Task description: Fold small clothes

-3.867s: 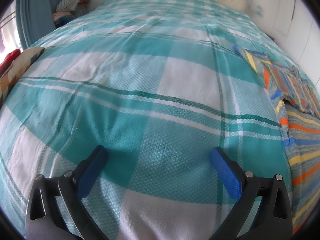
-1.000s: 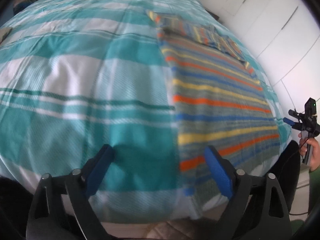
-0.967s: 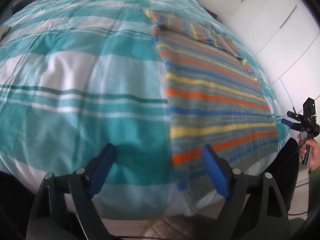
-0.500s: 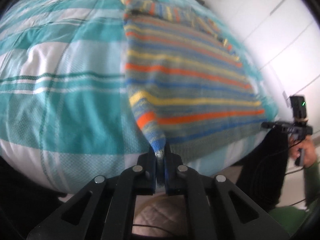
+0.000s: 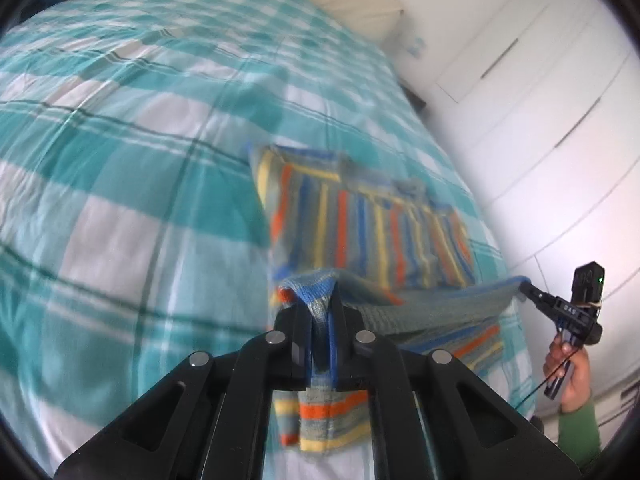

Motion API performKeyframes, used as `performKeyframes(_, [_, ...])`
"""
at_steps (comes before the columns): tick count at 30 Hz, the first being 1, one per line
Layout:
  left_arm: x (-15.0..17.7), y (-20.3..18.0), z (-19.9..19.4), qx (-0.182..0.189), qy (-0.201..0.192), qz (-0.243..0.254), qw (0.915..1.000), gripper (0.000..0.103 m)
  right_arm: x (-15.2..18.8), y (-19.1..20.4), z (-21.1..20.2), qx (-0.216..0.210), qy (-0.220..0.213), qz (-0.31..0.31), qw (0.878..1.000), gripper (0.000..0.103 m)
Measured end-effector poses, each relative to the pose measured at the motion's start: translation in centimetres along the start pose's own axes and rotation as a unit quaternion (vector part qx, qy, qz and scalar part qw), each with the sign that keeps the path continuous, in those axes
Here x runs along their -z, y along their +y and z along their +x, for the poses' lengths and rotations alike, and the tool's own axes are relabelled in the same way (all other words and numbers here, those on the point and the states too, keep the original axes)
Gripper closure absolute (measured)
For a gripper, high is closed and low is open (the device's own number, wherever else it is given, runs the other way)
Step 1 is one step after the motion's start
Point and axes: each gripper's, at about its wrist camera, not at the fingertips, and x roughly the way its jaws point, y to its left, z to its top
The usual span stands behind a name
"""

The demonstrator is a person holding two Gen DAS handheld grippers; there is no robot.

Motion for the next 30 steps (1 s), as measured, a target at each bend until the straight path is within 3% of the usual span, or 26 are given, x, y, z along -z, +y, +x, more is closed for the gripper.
performKeyframes(4, [-5.9, 0.4, 5.5, -0.022, -0.019, -0.015, 0.9995, 0.096, -6.1, -2.7, 4.5, 0.020, -0.024, 0.024, 0.999, 0.098])
performKeyframes(6, [-8.8, 1.4, 8.6, -0.053, -0.015, -0.044, 0.9975, 0.083, -8.7, -5.0, 7.6, 0.019, -0.041, 0.064, 0.997, 0.095])
performKeyframes(7, [-9.3, 2.2, 9.4, -0.065, -0.010, -0.072, 0.9952, 0.075, -9.3, -6.1, 8.1, 0.025, -0.050, 0.082, 0.995, 0.087])
performKeyframes(9, [-9.4, 4.0, 9.2, -0.049, -0.016, -0.113, 0.9923, 0.067, -9.5, -7.6, 8.4, 0.037, -0.058, 0.097, 0.993, 0.071])
performKeyframes(11, [-8.0, 4.8, 7.5, -0.022, -0.023, -0.114, 0.9930, 0.052, -8.9, -7.8, 7.1, 0.028, -0.065, 0.088, 0.994, 0.068])
performKeyframes(14, [-4.4, 4.3, 4.3, -0.019, -0.011, -0.060, 0.9980, 0.042, -6.3, -7.6, 4.5, 0.019, -0.050, 0.054, 0.997, 0.061])
performKeyframes(17, [-0.2, 3.9, 2.7, -0.011, 0.024, -0.019, 0.9995, 0.036, -2.4, -7.3, 2.4, 0.003, -0.007, 0.029, 1.000, 0.054])
performKeyframes(19, [2.5, 3.7, 3.3, -0.014, 0.050, -0.007, 0.9986, 0.036, 0.5, -7.0, 1.3, -0.019, 0.013, 0.033, 0.999, 0.038])
performKeyframes(21, [4.6, 2.9, 4.7, -0.041, 0.069, 0.008, 0.9967, 0.037, 2.7, -6.7, 1.2, -0.038, 0.029, 0.042, 0.998, 0.030])
performKeyframes(22, [5.7, 2.3, 5.3, -0.059, 0.073, 0.021, 0.9954, 0.048, 3.5, -6.5, 1.6, -0.046, 0.037, 0.043, 0.997, 0.029])
performKeyframes(23, [6.5, 1.6, 6.0, -0.073, 0.075, 0.037, 0.9938, 0.081, 4.1, -6.2, 2.2, -0.051, 0.050, 0.040, 0.997, 0.030])
performKeyframes(24, [7.3, 1.0, 6.4, -0.080, 0.079, 0.050, 0.9924, 0.097, 4.6, -5.9, 3.2, -0.051, 0.065, 0.037, 0.996, 0.044])
performKeyframes(25, [7.7, 0.5, 6.7, -0.090, 0.078, 0.057, 0.9912, 0.097, 4.9, -5.9, 4.0, -0.041, 0.077, 0.037, 0.995, 0.086])
performKeyframes(26, [7.9, 0.2, 6.5, -0.100, 0.072, 0.064, 0.9903, 0.099, 5.1, -6.0, 4.6, -0.023, 0.087, 0.044, 0.995, 0.094])
performKeyframes(30, [8.6, 0.5, 4.2, -0.097, 0.066, 0.073, 0.9905, 0.099, 5.9, -5.8, 2.8, -0.016, 0.093, 0.052, 0.994, 0.094])
